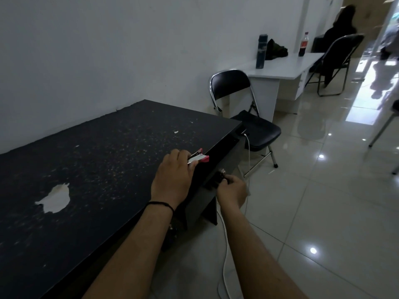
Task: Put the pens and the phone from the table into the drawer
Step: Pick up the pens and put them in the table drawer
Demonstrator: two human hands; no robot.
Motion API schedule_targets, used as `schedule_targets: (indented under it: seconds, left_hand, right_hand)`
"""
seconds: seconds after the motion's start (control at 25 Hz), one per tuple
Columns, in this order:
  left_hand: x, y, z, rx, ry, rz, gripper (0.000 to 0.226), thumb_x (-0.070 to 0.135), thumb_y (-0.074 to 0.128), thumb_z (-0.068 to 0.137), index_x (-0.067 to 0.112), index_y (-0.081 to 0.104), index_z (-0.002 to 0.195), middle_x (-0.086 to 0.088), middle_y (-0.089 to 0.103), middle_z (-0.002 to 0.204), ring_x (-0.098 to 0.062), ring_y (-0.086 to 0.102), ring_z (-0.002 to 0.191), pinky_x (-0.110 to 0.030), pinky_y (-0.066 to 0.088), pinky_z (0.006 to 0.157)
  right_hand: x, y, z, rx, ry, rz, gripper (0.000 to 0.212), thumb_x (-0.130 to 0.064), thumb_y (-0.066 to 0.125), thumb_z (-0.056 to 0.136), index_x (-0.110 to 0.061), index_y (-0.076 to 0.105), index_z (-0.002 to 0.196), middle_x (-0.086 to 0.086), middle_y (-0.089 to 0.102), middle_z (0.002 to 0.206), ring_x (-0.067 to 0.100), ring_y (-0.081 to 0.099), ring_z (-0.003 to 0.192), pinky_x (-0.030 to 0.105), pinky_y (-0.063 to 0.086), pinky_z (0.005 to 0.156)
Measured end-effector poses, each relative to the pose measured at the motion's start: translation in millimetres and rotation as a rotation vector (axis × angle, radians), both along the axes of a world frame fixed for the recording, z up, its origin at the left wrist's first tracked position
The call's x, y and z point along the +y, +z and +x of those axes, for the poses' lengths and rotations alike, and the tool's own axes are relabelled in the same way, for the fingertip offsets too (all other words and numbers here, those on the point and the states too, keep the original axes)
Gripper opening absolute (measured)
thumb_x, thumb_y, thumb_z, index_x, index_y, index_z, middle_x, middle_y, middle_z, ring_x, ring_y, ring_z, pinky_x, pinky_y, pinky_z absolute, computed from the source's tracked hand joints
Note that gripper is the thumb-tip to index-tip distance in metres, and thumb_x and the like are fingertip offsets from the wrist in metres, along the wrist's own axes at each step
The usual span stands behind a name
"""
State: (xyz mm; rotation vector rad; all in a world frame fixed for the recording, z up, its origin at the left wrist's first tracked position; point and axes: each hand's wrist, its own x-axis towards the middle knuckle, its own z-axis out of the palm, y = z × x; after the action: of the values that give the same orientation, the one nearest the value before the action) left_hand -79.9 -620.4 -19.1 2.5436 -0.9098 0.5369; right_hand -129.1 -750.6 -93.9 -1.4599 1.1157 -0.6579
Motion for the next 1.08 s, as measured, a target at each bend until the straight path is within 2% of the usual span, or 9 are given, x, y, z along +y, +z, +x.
schedule_targets:
  seconds: [0.08, 0.16, 0.28, 0.48, 0.6, 0.68, 0.76, 0.84, 1.08]
  left_hand:
    - [1, 0, 2, 0.012, -0.017, -0.027, 0.031, 0.040, 0.042, 0.101, 0.014, 0.056, 0.112, -0.006, 0.053, 0.106, -0.020, 0.046, 0.090, -0.035, 0.044, 0.077]
    - [1, -1, 3, 0.011, -0.028, -0.040, 0.031, 0.039, 0.044, 0.100, 0.013, 0.056, 0.112, -0.007, 0.053, 0.106, -0.020, 0.046, 0.090, -0.035, 0.042, 0.076]
    - [2, -1, 3, 0.014, -0.029, -0.046, 0.030, 0.038, 0.045, 0.100, 0.013, 0.057, 0.113, -0.007, 0.054, 0.107, -0.021, 0.047, 0.092, -0.034, 0.042, 0.077]
    - [3, 0, 0, -0.056, -0.047, 0.011, 0.030, 0.038, 0.045, 0.100, 0.015, 0.057, 0.115, -0.006, 0.055, 0.108, -0.022, 0.049, 0.093, -0.037, 0.044, 0.079]
    - [1, 0, -1, -0.164, -0.064, 0.181, 0.034, 0.045, 0.039, 0.101, 0.020, 0.056, 0.118, -0.003, 0.054, 0.110, -0.021, 0.049, 0.093, -0.035, 0.041, 0.077]
    - [-4, 2, 0, -0.249, -0.083, 0.320, 0.038, 0.048, 0.034, 0.101, 0.022, 0.055, 0.118, -0.002, 0.052, 0.111, -0.020, 0.048, 0.094, -0.033, 0.037, 0.078]
    - [-12, 7, 1, -0.355, -0.123, 0.431, 0.040, 0.049, 0.033, 0.100, 0.021, 0.056, 0.115, -0.003, 0.051, 0.112, -0.021, 0.047, 0.096, -0.034, 0.035, 0.080]
    - [-21, 13, 1, -0.427, -0.172, 0.524, 0.039, 0.049, 0.036, 0.099, 0.018, 0.057, 0.111, -0.004, 0.052, 0.110, -0.022, 0.048, 0.096, -0.035, 0.035, 0.080]
    - [-32, 17, 1, -0.395, -0.224, 0.690, 0.035, 0.042, 0.038, 0.101, 0.014, 0.053, 0.114, -0.007, 0.055, 0.115, -0.025, 0.052, 0.100, -0.035, 0.032, 0.078]
  right_hand:
    - [-6, -3, -11, 0.005, -0.034, 0.003, 0.024, -0.012, 0.057, 0.095, -0.020, 0.074, 0.110, 0.004, 0.074, 0.102, 0.010, 0.055, 0.069, 0.019, 0.038, 0.056]
    - [-9, -5, -17, 0.014, -0.023, -0.011, 0.025, -0.011, 0.057, 0.094, -0.020, 0.075, 0.110, 0.004, 0.075, 0.101, 0.013, 0.056, 0.074, 0.022, 0.041, 0.064]
    - [-9, -3, -17, 0.009, -0.021, -0.009, 0.025, -0.012, 0.058, 0.094, -0.020, 0.075, 0.110, 0.004, 0.075, 0.101, 0.014, 0.057, 0.076, 0.024, 0.042, 0.067]
    - [-7, -12, -21, -0.012, -0.071, 0.003, 0.024, -0.010, 0.058, 0.094, -0.019, 0.075, 0.108, 0.004, 0.075, 0.098, 0.011, 0.056, 0.070, 0.017, 0.036, 0.053]
    - [-8, -17, -25, -0.008, -0.069, -0.028, 0.025, -0.009, 0.057, 0.093, -0.019, 0.075, 0.107, 0.000, 0.071, 0.091, 0.006, 0.053, 0.066, 0.019, 0.037, 0.055]
    - [-13, -15, -27, 0.001, -0.020, -0.016, 0.025, -0.009, 0.056, 0.092, -0.019, 0.074, 0.106, -0.004, 0.068, 0.085, 0.011, 0.060, 0.069, 0.025, 0.046, 0.060]
    - [-17, -13, -29, -0.012, 0.040, 0.017, 0.024, -0.009, 0.056, 0.091, -0.019, 0.073, 0.105, -0.001, 0.071, 0.087, 0.019, 0.068, 0.075, 0.037, 0.058, 0.067]
    - [-20, -13, -30, -0.019, 0.079, 0.045, 0.021, -0.010, 0.057, 0.090, -0.022, 0.071, 0.101, 0.001, 0.071, 0.089, 0.022, 0.071, 0.079, 0.047, 0.061, 0.076]
    - [-22, -14, -30, -0.040, 0.101, 0.065, 0.032, -0.009, 0.057, 0.092, -0.038, 0.057, 0.078, 0.001, 0.072, 0.093, 0.025, 0.072, 0.081, 0.052, 0.060, 0.078]
